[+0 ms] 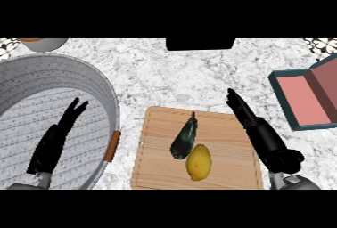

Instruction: Pick the lemon from the cutting board and place it in the cardboard box

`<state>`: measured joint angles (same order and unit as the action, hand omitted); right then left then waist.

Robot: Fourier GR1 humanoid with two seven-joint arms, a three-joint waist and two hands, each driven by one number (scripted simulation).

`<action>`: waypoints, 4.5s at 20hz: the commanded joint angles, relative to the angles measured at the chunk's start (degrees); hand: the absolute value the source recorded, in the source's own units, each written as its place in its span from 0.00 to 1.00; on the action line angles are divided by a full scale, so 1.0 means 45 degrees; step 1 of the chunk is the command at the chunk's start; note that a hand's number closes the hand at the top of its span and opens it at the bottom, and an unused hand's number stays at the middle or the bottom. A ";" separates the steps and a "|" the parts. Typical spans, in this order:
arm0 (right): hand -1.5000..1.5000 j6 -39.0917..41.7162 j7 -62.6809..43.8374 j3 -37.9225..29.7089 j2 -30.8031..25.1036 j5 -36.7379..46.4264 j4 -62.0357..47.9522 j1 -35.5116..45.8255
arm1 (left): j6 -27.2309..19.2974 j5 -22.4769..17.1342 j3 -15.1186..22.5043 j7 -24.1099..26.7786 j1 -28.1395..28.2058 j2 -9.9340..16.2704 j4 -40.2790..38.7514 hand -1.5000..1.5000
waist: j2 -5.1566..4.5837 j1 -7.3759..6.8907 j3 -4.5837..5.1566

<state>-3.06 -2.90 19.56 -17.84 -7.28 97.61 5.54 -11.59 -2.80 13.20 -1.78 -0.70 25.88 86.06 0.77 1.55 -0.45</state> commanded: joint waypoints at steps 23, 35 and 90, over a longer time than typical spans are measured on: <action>0.00 -0.5571 -0.4188 0.0787 -0.0114 1.2678 0.5539 -0.8184 | 0.0341 -0.5629 -0.2648 -0.1930 0.1201 0.0953 0.2989 0.50 | -0.0251 0.0140 0.0307; 0.00 0.1674 -1.2456 0.3866 0.1953 1.6761 0.7827 -0.7221 | 0.0664 -0.5719 -0.2177 -0.1820 0.0380 0.0738 0.2381 0.50 | -0.0365 -0.0576 0.0227; 0.00 0.3662 -1.8041 0.3328 0.3952 1.3227 0.1588 0.0217 | 0.0607 -0.5425 -0.1823 -0.1300 0.0231 0.0384 0.1508 0.50 | -0.0186 -0.0374 0.0116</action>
<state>10.81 -71.01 34.77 -1.05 53.83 105.51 4.95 -8.88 -28.38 4.17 -9.03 0.10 29.83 94.70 0.17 -0.31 -0.56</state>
